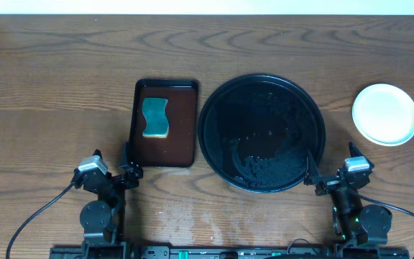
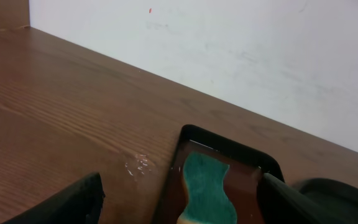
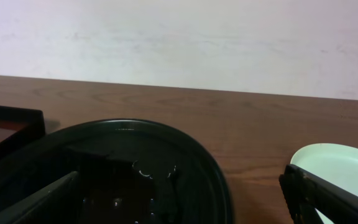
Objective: Clean dirty plates on tray and stack at the side
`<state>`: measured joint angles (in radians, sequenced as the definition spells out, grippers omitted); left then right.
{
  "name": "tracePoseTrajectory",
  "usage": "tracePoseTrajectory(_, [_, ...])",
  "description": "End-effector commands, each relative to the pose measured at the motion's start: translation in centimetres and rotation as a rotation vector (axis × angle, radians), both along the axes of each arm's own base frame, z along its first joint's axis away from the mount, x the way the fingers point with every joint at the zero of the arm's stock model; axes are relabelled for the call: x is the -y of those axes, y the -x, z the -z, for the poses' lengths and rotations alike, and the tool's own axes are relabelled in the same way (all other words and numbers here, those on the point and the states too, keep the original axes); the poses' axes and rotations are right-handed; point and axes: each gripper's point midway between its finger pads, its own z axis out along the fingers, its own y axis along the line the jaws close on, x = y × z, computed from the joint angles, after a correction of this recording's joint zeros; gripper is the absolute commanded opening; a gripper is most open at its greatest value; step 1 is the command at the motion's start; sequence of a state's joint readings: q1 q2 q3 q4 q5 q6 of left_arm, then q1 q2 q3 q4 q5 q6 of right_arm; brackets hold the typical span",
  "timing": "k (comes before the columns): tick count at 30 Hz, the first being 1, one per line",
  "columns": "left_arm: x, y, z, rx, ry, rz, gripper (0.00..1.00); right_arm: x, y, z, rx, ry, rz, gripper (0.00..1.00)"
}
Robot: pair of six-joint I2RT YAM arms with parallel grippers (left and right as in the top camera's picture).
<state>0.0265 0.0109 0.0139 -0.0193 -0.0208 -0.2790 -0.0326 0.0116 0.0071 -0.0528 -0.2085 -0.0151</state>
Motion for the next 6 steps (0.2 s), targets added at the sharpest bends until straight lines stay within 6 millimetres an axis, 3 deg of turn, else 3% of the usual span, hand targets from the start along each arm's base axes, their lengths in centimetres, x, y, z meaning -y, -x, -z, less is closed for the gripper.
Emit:
tracePoseTrajectory(1, [-0.27,0.18,1.59,-0.058,-0.023,-0.011,0.8,-0.16,0.05,0.02,0.001,0.001,-0.006,0.99])
tracePoseTrajectory(6, [-0.27,0.18,1.6,-0.058,-0.023,-0.011,0.8,-0.16,0.05,0.03,0.001,0.001,-0.006,0.99])
